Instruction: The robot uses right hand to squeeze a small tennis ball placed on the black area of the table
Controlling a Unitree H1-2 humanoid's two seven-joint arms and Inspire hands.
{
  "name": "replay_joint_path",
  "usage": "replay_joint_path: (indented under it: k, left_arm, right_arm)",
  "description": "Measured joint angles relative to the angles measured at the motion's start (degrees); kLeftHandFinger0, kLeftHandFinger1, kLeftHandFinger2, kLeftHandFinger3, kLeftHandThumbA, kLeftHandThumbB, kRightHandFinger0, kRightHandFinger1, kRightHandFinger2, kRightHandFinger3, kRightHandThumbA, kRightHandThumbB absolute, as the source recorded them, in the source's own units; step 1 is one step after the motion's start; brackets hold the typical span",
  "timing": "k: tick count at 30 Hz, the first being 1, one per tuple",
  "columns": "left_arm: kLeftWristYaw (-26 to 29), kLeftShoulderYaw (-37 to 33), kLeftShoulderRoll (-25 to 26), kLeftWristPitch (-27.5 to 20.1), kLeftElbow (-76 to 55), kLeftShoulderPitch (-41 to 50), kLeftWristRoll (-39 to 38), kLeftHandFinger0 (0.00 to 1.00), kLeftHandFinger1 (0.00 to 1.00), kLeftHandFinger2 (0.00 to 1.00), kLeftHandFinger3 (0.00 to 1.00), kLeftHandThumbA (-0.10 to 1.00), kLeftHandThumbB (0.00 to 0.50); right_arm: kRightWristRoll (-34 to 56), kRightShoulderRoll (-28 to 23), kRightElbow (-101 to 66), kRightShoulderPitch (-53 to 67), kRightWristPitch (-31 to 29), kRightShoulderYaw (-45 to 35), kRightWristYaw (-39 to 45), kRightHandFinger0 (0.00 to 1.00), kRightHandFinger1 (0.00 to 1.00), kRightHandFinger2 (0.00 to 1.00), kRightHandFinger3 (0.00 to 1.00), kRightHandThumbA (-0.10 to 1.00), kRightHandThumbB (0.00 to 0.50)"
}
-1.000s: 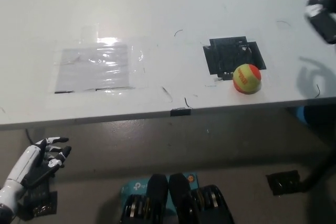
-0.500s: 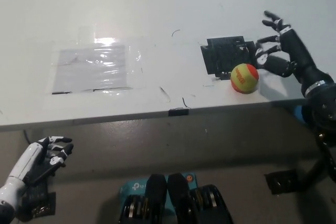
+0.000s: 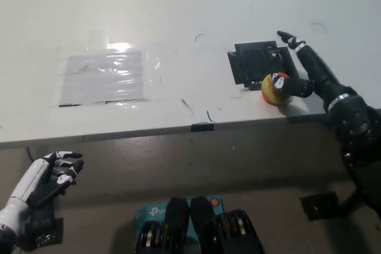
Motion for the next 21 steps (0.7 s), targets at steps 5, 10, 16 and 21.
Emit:
replay_joint_path:
  k: [5, 10, 16, 21]
  left_arm:
    - [-0.1, 0.0, 0.0, 0.6, -0.7, -0.1, 0.0, 0.37, 0.47, 0.61, 0.71, 0.74, 0.041]
    - [-0.2, 0.1, 0.0, 0.7, -0.7, -0.6, -0.1, 0.42, 0.5, 0.63, 0.74, 0.66, 0.0]
    - [-0.4, 0.3, 0.0, 1.2, -1.0, -1.0, -0.1, 0.45, 0.53, 0.66, 0.79, 0.65, 0.0]
    - [-0.6, 0.3, 0.0, 1.2, -1.0, -1.4, -0.1, 0.43, 0.5, 0.64, 0.77, 0.61, 0.0]
  right_arm:
    - [-3.4, 1.9, 0.0, -0.2, 1.6, 2.5, -0.1, 1.0, 1.0, 1.0, 1.0, 0.69, 0.5]
    - [-5.9, 4.3, 0.7, -0.1, 2.2, 3.6, -0.6, 1.0, 1.0, 1.0, 1.0, 0.64, 0.5]
    - [-8.3, 5.2, 4.3, 0.1, 1.8, 3.4, -2.0, 1.0, 1.0, 1.0, 1.0, 0.6, 0.5]
    - [-10.9, 4.2, 7.7, 0.1, 0.8, 3.5, -4.1, 1.0, 1.0, 1.0, 1.0, 0.54, 0.493]
